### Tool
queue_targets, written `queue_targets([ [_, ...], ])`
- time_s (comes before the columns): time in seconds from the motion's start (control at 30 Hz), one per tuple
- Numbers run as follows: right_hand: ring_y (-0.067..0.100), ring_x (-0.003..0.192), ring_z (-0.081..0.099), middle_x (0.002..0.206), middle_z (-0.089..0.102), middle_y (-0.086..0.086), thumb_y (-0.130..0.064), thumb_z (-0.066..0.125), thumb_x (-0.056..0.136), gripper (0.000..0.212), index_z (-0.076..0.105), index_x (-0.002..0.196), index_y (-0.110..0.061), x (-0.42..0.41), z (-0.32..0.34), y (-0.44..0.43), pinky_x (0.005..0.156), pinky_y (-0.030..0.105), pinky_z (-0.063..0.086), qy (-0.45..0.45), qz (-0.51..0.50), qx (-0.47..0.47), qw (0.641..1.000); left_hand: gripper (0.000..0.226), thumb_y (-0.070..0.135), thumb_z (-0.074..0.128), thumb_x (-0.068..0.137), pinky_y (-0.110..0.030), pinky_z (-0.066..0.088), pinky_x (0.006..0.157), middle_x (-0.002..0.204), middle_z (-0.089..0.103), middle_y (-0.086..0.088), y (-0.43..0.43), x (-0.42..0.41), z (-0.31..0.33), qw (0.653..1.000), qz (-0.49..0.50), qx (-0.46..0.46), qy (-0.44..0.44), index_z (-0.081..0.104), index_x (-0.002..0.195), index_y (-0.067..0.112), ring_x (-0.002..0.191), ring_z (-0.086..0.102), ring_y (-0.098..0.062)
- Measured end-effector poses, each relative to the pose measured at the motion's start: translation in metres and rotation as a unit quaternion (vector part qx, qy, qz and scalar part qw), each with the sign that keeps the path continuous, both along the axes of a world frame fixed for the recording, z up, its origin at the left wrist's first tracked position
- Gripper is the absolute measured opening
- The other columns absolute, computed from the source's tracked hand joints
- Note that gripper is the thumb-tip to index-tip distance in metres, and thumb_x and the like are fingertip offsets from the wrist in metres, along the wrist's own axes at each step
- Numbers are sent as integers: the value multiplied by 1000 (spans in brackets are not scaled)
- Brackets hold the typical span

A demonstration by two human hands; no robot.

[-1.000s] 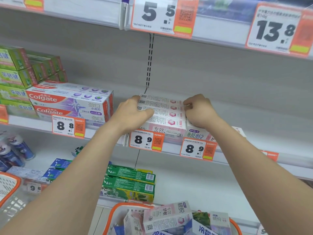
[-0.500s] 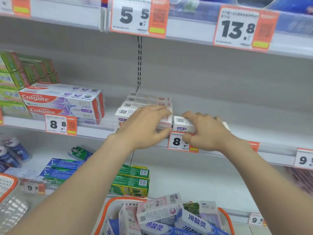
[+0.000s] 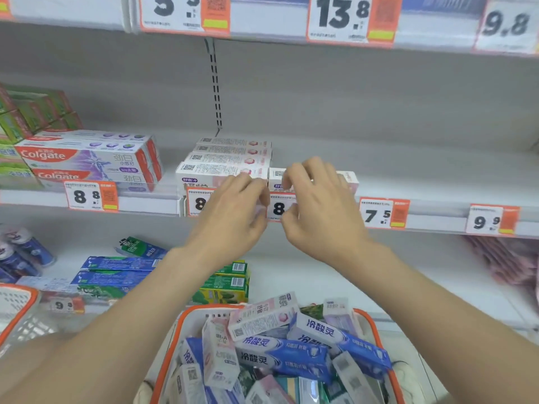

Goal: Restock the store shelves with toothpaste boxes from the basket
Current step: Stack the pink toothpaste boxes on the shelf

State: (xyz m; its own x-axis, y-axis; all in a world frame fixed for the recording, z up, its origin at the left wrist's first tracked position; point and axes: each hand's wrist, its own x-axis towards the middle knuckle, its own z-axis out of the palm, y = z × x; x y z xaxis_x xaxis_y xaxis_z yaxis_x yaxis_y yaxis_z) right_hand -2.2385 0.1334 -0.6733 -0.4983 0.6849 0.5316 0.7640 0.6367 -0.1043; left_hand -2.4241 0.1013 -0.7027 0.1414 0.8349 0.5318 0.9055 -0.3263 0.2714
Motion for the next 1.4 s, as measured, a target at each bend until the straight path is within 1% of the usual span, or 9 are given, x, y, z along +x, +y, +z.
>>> queue_targets([
  [0.17,31,99,65,107,66,3,-23,55,87,21,62,107,-25,21,-18,-65,78,42,56,-159,45,-250,954,15,30,63,92,-35,53,73,86,63,13,-39,28,-24,955,-54,-285,65,51,89,37,82,58,-16],
  [0.27,31,101,66,114,66,5,-22,53,92,28,65,117,-24,39,-32,-81,79,40,56,-266,34,-292,918,24,38,63,94,-37,54,85,108,68,3,-54,45,-52,902,-87,-393,158,63,116,28,101,62,-23],
  [0.33,28,81,60,96,58,8,-18,52,95,10,61,100,-18,53,-42,-86,68,35,48,-313,-6,-300,901,37,40,60,96,-42,55,90,119,66,-4,-56,52,-74,879,-90,-429,185,62,129,25,109,62,-28],
  [0.4,24,66,45,80,40,4,-10,51,94,8,50,87,-13,66,-54,-88,59,32,36,-322,-52,-312,892,36,37,55,99,-45,56,89,122,64,-9,-54,57,-92,869,-85,-441,208,62,130,19,109,63,-32],
  [0.67,33,90,57,105,52,8,-5,59,91,39,44,127,-11,113,-111,-56,68,38,42,-286,-136,-350,881,47,22,49,104,-50,49,98,139,41,-15,-34,73,-164,871,-37,-434,228,40,148,7,122,52,-38],
  [0.87,38,135,44,164,18,8,-9,57,94,86,12,162,-34,122,-164,-45,99,48,50,-298,-99,-412,856,74,50,34,110,-54,22,125,175,4,-8,-33,69,-197,832,9,-533,153,-1,167,19,156,17,-46],
  [1.0,34,123,54,143,46,13,-13,60,99,59,36,152,-17,114,-169,-26,94,48,53,-245,-110,-395,879,39,16,49,103,-48,33,113,137,53,-12,-27,55,-206,859,7,-497,127,39,140,10,133,46,-38],
  [1.23,33,106,62,118,59,11,-13,67,96,33,59,128,-14,107,-130,-6,87,41,53,-209,-81,-377,899,60,-10,51,93,-49,48,101,144,40,-16,-31,44,-197,893,7,-444,74,35,149,3,125,53,-39],
  [1.4,32,108,58,105,54,6,-19,68,96,35,61,131,-19,101,-86,-12,85,33,42,-105,-20,-331,938,41,17,56,99,-47,49,99,131,47,-14,-35,36,-191,891,-8,-449,64,45,137,7,116,54,-33],
])
